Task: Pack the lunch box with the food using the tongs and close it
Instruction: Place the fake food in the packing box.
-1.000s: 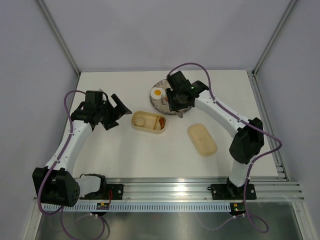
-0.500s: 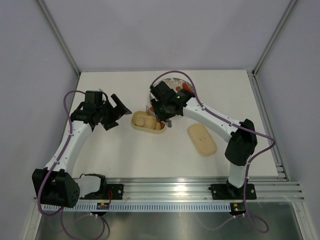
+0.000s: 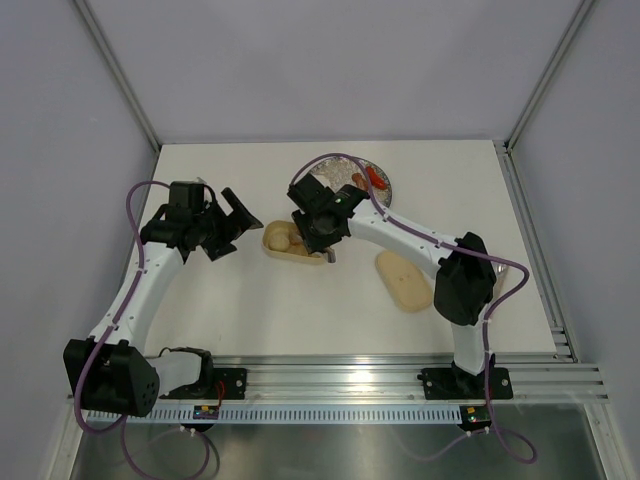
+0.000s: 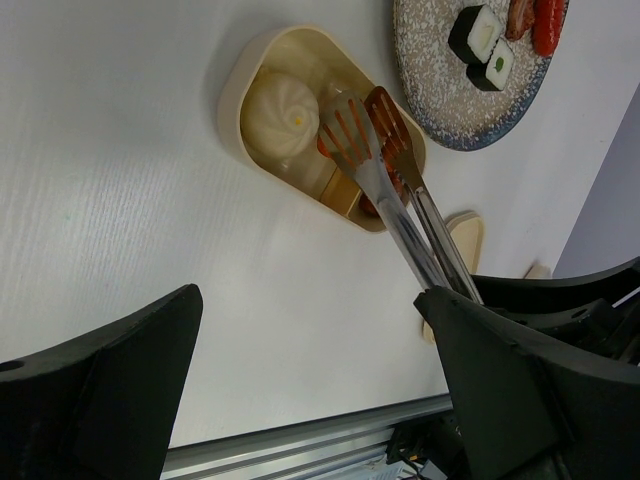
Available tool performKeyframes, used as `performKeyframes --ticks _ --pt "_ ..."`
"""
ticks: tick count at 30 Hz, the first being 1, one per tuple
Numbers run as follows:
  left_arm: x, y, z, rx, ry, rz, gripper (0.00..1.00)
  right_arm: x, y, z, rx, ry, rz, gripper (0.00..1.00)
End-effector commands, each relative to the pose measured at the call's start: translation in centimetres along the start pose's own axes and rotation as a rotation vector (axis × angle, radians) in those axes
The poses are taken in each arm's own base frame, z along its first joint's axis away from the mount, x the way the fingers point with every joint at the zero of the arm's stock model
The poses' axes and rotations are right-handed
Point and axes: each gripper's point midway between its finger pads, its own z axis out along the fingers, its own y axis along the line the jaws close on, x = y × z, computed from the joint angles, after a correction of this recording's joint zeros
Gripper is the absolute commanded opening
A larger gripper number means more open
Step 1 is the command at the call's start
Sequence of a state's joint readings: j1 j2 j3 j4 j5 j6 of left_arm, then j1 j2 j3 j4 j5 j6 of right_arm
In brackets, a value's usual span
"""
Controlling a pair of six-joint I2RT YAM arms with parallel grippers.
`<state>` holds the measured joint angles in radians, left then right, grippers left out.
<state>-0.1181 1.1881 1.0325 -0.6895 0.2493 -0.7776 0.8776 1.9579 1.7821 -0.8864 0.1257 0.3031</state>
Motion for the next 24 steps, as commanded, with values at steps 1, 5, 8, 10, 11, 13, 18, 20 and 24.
performKeyframes --ticks 1,5,8,10,11,13,18,20,24 --pt "-1.6 -1.3 -1.2 0.037 -0.065 0.032 0.99 -2.3 1.5 -1.6 -0.040 -0.075 -0.003 0.32" --pt "-1.4 -1.2 -1.1 0.037 -0.059 0.032 0.99 -2.4 1.7 -1.7 -0.042 -0.080 -0.003 0.41" --pt "-1.4 -1.3 -1.2 0.041 -0.061 0.034 0.99 -2.4 1.9 -1.9 -0.040 -0.084 -0.005 0.52" --pt "-1.5 -1.2 -1.2 0.038 -0.062 0.033 0.99 -2.6 2.1 -2.2 -0.044 -0.093 -0.008 0.54" --pt "-1.4 -1.2 -1.2 0.038 -0.062 0.033 0.99 -2.8 2.1 -2.4 -0.043 -0.100 -0.005 0.55" --pt "-1.4 -1.2 -1.1 0.039 -0.061 0.033 0.99 -3.0 2.2 -2.9 -0.045 -0.110 -0.007 0.56" --pt "-1.3 -1.2 -1.1 0.042 -0.058 0.032 0.99 -3.6 2.3 -4.1 -0.043 -0.142 -0.006 0.57" --pt "-1.3 -1.2 -1.1 0.043 -0.059 0.034 0.99 -3.8 2.2 -4.4 -0.041 -0.151 -0.003 0.55" --pt "-1.3 -1.2 -1.1 0.045 -0.058 0.032 0.99 -3.6 1.5 -4.9 -0.014 -0.164 0.000 0.42"
